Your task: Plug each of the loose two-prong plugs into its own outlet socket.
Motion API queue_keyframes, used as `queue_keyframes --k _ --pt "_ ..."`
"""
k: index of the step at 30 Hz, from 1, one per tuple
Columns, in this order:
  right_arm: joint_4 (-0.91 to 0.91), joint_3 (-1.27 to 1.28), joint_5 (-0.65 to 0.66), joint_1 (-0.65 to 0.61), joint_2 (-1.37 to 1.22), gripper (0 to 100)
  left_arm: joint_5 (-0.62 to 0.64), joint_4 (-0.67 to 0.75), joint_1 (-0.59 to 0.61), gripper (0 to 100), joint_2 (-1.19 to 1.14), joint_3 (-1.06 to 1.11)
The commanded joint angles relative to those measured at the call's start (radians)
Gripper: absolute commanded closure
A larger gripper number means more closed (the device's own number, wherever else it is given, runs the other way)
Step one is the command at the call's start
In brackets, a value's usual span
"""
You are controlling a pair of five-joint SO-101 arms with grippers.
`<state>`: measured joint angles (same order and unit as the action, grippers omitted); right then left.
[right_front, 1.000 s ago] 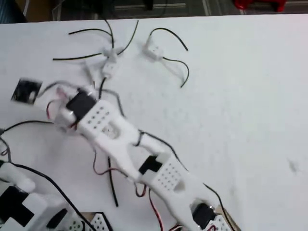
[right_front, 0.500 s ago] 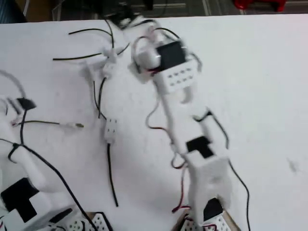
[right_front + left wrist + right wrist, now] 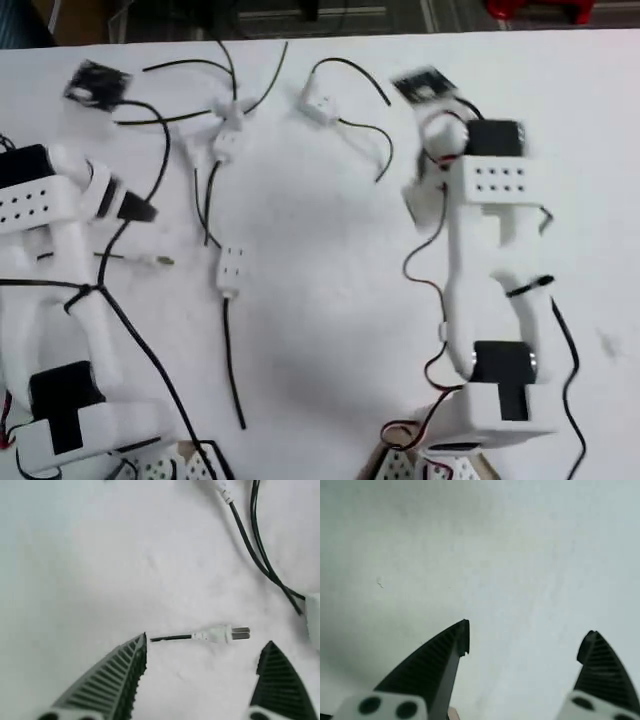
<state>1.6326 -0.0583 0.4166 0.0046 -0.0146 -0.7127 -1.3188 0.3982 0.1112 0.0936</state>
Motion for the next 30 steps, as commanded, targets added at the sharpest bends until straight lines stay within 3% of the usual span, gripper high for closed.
queue_keyframes --k 1,6,12,17,30 --pt "-0.076 0.126 -0.005 0.065 0.05 66.1 -0.247 0.048 -0.013 66 0.033 -0.02" --pt "-0.199 0.315 -0.1 0.068 0.048 66.1 -0.569 0.046 -0.013 66 -0.012 0.071" --pt "-0.444 0.552 -0.117 0.067 0.048 66.1 -0.769 0.068 -0.015 66 -0.056 0.152" --pt "-0.588 0.666 -0.233 0.031 0.058 66.1 -0.844 0.146 -0.033 66 -0.147 0.152" --pt "-0.704 0.709 -0.238 0.025 0.048 66.1 -1.023 0.203 -0.056 66 -0.289 0.152"
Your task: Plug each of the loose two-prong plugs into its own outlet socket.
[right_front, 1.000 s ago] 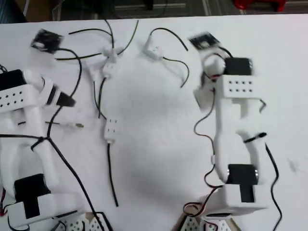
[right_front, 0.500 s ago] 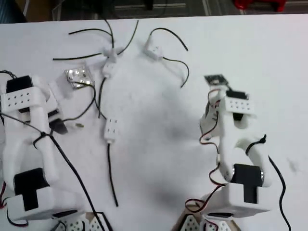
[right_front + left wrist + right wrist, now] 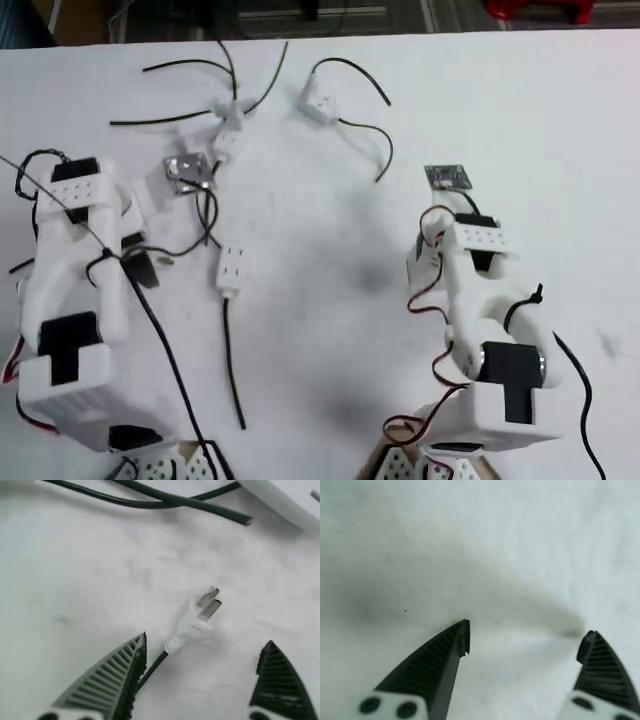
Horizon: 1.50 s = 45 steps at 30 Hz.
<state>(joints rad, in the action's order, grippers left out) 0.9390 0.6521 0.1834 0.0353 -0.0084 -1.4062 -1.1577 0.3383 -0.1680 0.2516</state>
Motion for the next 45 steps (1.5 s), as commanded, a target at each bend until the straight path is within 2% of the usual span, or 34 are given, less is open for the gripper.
queue_keyframes --k 1,8,11,14,21,24,31,45 --pt "-0.01 -0.002 -0.005 -0.005 0.042 66.1 -0.331 0.06 0.01 66 -0.022 -0.006" --pt "-0.01 0.0 -0.005 -0.005 0.041 66.1 -0.331 0.15 0.031 66 -0.087 -0.006" --pt "-0.01 0.0 -0.006 -0.005 0.041 66.1 -0.391 0.144 0.036 66 -0.091 -0.003" --pt "-0.01 0.0 -0.006 -0.005 0.041 66.1 -0.44 0.144 0.061 71 -0.094 0.0" --pt "-0.01 0.0 -0.006 -0.005 0.041 66.1 -0.443 0.144 0.068 86 -0.096 0.005" --pt "-0.01 0.0 -0.005 -0.005 0.041 66.1 -0.442 0.14 0.064 85 -0.096 0.005" --pt "-0.03 0.012 -0.002 -0.005 0.039 66.1 -0.442 0.052 0.018 75 -0.096 0.003" --pt "-0.051 0.026 -0.002 -0.005 0.041 66.1 -0.445 0.061 -0.012 74 -0.168 -0.006"
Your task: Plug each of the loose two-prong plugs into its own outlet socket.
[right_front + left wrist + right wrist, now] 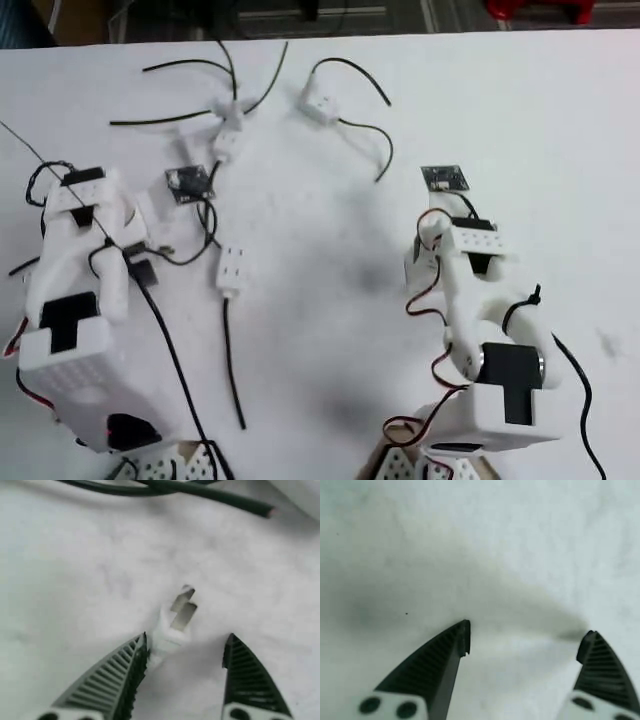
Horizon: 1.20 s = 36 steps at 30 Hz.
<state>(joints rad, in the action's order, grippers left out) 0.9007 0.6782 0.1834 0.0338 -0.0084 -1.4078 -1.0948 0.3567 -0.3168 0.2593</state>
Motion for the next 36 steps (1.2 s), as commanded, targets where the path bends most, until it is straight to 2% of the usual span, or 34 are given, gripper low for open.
queue_keyframes --k 1,3,10,17,24,28,34,36 --pt "-0.013 0.0 -0.002 -0.004 0.041 66.1 -0.443 0.0 -0.035 75 -0.03 -0.014" --pt "-0.013 0.0 -0.003 -0.004 0.041 66.1 -0.442 0.005 -0.036 77 -0.039 -0.015" --pt "-0.015 0.0 -0.003 -0.004 0.041 66.1 -0.443 -0.003 -0.03 98 -0.036 -0.041" --pt "-0.042 0.005 -0.006 -0.004 0.041 66.1 -0.44 -0.037 -0.021 97 -0.002 -0.054" --pt "-0.042 0.005 -0.005 -0.004 0.039 66.1 -0.439 -0.31 -0.068 98 0.289 -0.034" --pt "-0.044 0.005 -0.005 -0.004 0.039 66.1 -0.342 -0.382 -0.137 98 0.47 0.052" --pt "-0.044 -0.003 -0.006 -0.005 0.01 66.1 -0.123 -0.371 -0.28 98 0.782 0.273" --pt "-0.039 -0.017 -0.008 -0.005 -0.004 66.1 -0.018 -0.321 -0.334 98 0.906 0.35"
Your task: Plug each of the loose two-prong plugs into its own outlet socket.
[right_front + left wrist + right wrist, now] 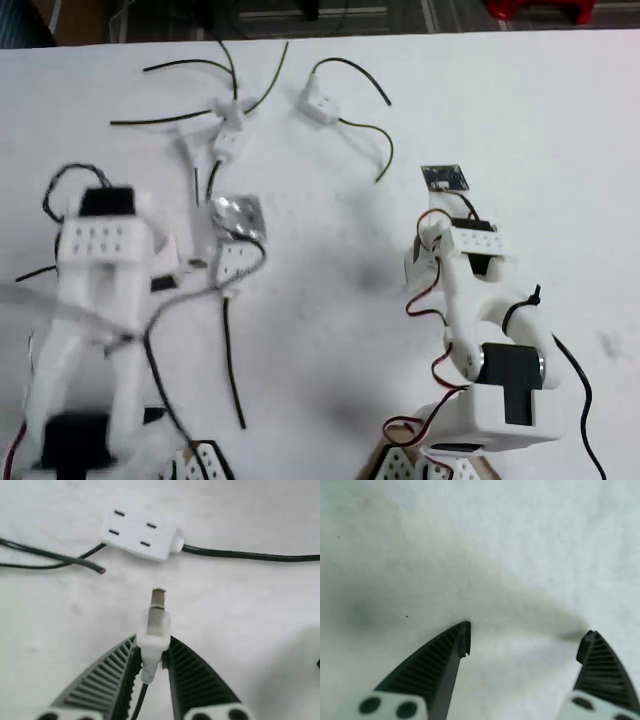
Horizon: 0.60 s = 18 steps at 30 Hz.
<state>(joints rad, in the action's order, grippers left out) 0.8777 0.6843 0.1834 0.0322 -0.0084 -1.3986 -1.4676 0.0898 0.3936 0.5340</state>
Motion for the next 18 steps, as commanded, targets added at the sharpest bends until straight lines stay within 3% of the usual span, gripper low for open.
queue_keyframes --k 1,6,10,18 --pt "-0.015 -0.028 -0.008 -0.004 -0.01 66.1 0.043 0.097 -0.088 98 0.263 0.115" --pt "-0.013 -0.031 -0.008 -0.004 -0.013 66.1 0.385 0.344 -0.156 98 0.602 0.327" --pt "-0.013 -0.031 -0.008 -0.004 -0.015 66.1 0.488 0.407 -0.208 98 0.855 0.463" --pt "-0.013 -0.029 -0.005 -0.03 -0.018 66.1 0.954 0.554 -0.219 98 1.291 0.577"
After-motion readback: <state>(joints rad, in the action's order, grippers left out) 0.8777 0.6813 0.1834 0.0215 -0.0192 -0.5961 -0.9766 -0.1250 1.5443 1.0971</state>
